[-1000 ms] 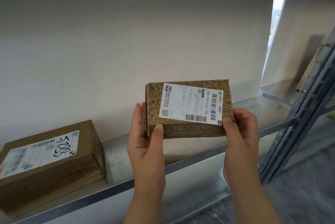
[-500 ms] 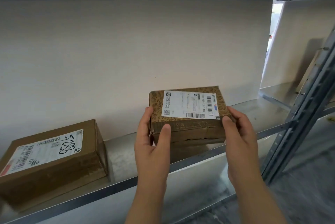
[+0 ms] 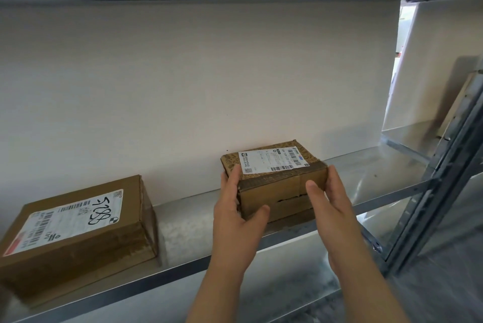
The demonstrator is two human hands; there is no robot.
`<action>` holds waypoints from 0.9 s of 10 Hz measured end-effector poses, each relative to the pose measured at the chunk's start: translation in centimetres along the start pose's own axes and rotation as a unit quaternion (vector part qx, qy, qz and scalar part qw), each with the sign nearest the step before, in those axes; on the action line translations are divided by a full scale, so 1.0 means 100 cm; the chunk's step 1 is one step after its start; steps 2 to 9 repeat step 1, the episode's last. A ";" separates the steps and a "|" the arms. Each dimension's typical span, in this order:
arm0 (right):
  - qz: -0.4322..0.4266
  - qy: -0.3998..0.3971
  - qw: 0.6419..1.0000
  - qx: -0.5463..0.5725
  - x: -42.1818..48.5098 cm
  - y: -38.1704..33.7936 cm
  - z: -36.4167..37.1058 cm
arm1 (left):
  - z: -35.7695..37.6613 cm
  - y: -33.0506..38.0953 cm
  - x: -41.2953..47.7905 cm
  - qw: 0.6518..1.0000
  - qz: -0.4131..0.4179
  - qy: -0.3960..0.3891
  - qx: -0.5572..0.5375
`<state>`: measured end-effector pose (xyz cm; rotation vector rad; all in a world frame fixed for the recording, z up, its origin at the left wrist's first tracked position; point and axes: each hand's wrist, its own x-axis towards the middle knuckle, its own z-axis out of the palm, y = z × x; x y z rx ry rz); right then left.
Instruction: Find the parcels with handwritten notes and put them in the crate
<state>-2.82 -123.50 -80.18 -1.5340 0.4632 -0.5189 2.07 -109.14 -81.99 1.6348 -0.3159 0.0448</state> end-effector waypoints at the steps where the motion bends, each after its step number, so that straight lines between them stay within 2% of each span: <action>1: 0.001 0.025 1.000 -0.005 0.000 0.000 0.001 | 0.001 0.007 -0.002 1.000 0.014 0.006 0.005; 9: 0.001 0.025 1.000 -0.005 0.000 0.000 0.001 | 0.001 0.007 -0.002 1.000 0.014 0.006 0.005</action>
